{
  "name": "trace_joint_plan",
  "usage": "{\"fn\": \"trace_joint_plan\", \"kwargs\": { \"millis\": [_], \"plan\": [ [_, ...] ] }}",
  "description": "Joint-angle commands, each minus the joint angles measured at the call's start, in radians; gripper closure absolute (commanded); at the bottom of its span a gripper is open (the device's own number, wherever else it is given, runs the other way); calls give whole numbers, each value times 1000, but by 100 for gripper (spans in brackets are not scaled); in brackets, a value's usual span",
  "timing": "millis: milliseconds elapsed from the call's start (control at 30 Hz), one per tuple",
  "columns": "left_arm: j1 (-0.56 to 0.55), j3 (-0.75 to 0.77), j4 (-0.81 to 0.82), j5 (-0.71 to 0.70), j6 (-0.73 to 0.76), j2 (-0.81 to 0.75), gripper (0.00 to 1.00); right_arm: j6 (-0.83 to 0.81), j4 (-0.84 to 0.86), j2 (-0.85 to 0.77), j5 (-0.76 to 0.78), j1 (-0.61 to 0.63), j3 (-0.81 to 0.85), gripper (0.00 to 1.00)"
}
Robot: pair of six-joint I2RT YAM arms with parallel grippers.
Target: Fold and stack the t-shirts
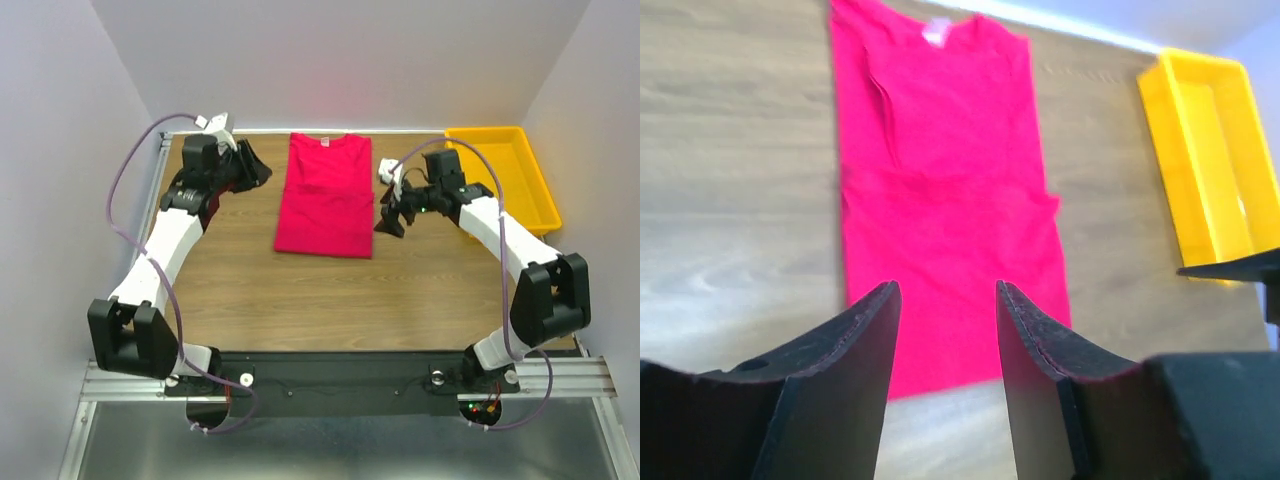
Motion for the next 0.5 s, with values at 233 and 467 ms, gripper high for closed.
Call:
{"fn": "trace_joint_plan", "kwargs": {
  "millis": [233,467],
  "plan": [
    [-3,-542,116,156,-152,-80,48,-282,-60,-66,30,135,-235,18],
    [-3,-616,287,153,-239,-21,48,-236,-2,-38,106,140,-239,19]
  ]
}}
